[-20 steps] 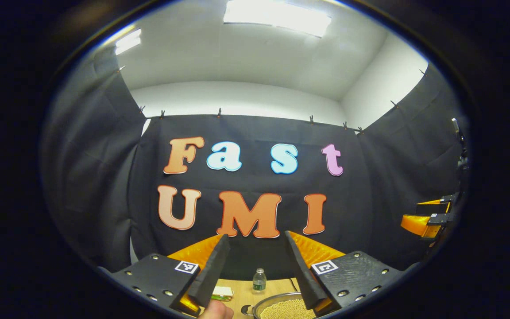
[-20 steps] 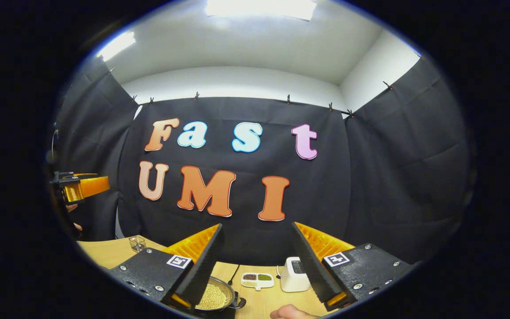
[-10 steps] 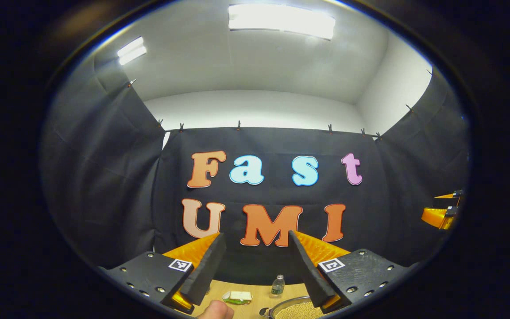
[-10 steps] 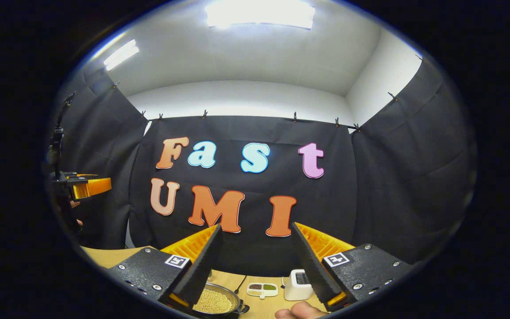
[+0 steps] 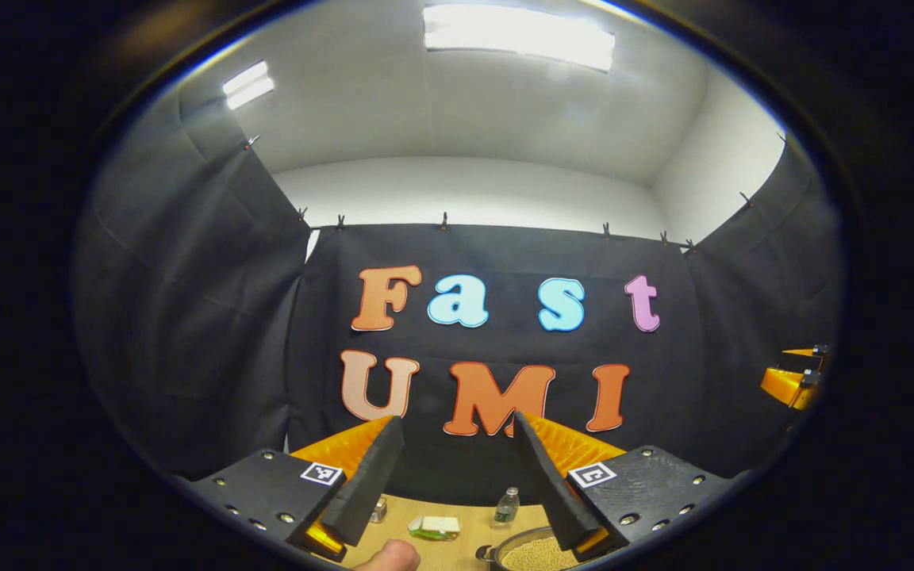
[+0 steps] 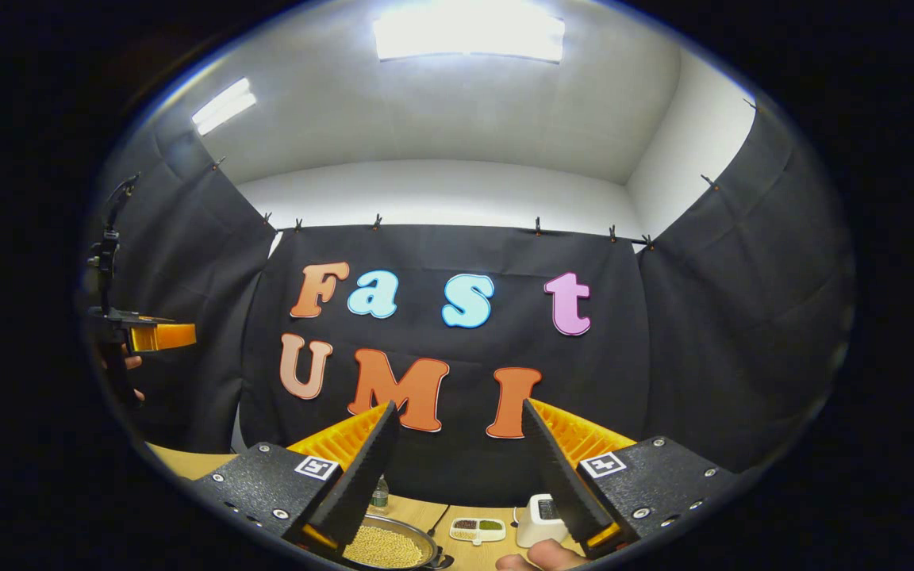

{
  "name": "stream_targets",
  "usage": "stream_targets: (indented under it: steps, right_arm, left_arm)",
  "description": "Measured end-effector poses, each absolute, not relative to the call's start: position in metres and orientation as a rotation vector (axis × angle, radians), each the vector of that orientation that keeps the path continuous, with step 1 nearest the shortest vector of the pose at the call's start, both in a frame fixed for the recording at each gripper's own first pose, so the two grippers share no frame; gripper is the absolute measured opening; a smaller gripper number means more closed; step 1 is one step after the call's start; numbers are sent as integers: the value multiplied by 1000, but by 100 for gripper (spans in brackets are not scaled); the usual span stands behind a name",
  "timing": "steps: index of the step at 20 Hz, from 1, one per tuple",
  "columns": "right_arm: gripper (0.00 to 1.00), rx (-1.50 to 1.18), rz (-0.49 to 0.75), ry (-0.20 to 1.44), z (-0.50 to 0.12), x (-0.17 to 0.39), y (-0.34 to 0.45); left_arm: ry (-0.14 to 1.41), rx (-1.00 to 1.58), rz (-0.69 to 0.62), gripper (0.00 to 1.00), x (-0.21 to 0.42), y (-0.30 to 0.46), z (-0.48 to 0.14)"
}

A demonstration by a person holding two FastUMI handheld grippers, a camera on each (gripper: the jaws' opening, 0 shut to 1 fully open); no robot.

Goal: First push the handle of the pot to place it horizontally, then grasp the pot with both hands and set it on the induction cooktop.

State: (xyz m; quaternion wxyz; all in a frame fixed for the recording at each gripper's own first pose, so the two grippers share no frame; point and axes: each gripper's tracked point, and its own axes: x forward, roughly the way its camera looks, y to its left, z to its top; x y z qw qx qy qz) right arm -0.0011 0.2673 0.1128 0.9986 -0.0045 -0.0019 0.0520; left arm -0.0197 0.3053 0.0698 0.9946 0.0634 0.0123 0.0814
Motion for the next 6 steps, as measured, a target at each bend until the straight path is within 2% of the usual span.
stream_targets:
  steps: [6]
  right_arm:
    - [95,-4,119,7,107,2,273]
  left_arm:
    - [9,127,165,87,-23,309,71]
